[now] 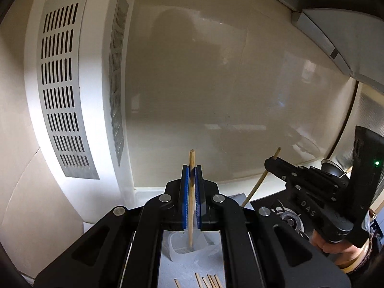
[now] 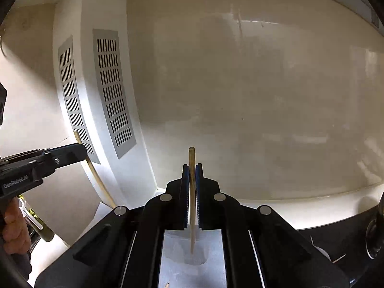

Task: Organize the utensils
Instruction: 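Lower the chopsticks into the clear holder and open both tools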

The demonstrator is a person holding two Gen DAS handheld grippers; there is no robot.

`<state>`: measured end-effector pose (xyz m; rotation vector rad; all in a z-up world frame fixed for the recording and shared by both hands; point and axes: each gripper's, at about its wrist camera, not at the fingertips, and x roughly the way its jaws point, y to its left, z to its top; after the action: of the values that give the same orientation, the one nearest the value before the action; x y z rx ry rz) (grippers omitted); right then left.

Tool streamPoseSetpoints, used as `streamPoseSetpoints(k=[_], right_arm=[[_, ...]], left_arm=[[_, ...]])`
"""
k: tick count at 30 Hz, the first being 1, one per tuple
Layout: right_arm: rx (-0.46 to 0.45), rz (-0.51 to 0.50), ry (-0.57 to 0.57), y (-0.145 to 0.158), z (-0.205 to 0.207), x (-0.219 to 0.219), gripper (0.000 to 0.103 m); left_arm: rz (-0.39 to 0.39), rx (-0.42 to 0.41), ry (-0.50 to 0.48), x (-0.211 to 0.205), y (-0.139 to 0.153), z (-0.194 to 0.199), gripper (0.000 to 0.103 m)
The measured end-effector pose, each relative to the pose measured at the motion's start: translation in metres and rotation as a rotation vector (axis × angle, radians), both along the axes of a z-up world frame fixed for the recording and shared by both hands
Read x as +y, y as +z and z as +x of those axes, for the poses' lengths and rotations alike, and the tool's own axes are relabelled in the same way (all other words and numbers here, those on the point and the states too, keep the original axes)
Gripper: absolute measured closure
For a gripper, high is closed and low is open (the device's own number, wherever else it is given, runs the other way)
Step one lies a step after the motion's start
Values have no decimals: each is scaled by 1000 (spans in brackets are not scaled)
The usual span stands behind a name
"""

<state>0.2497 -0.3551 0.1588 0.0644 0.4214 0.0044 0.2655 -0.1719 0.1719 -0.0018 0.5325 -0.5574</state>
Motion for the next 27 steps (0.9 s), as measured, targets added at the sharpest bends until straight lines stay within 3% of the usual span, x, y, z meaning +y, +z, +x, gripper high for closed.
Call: streamPoseSetpoints(k=[17,19,20,21,22,24,27], right_arm=[[156,73,17,-61,10,1,96],[168,85,27,-64,9,2,87],[174,96,43,-65,6,3,82],[174,103,53,-66,4,3,70],[171,108,60,-65,-1,3,61],[161,105,76,-62,-12,4,55],[157,70,74,-60,-32,5,47]], left_arm=[[115,192,57,-14,-85,41,98],[129,225,63,-14,-91,42,88],[132,245,66,-13,-94,41,58],[130,246,72,-12,-94,40,28],[123,229,97,-7,-93,35,20],[111,207,121,-1,-90,26,18],[130,251,144,10,-96,13,18]])
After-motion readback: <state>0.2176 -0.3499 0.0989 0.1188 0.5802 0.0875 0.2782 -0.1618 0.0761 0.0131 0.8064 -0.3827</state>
